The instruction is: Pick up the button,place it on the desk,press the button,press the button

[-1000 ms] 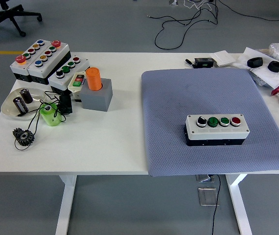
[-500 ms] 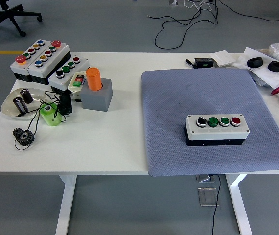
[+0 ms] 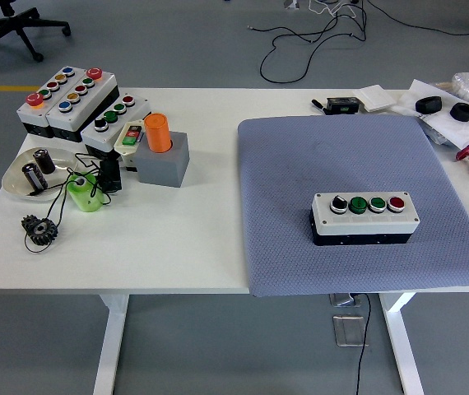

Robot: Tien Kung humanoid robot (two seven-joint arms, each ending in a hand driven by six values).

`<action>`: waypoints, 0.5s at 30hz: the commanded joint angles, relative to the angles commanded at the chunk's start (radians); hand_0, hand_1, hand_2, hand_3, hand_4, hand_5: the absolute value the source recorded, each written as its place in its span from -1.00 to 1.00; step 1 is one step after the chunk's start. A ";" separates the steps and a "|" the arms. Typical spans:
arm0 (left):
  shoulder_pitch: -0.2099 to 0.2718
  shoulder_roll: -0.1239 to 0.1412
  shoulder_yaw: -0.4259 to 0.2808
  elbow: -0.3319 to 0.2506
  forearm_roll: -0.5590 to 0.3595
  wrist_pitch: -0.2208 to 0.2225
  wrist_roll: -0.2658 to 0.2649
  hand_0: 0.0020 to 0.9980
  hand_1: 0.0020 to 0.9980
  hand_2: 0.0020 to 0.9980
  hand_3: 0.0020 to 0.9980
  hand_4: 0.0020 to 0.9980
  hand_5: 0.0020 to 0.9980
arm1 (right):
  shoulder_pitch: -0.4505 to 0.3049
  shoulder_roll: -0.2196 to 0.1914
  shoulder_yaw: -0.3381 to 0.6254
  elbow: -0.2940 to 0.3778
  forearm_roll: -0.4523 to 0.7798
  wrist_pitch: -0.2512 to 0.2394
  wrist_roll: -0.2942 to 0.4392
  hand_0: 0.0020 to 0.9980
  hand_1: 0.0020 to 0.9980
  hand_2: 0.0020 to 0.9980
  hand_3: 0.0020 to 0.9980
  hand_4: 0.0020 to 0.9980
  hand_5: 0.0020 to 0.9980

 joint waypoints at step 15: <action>-0.016 0.002 -0.031 0.000 0.014 0.002 -0.007 0.31 0.36 0.35 0.21 -0.24 1.00 | 0.007 0.007 0.007 0.000 0.012 0.011 -0.001 0.29 0.27 0.35 0.32 0.20 -0.33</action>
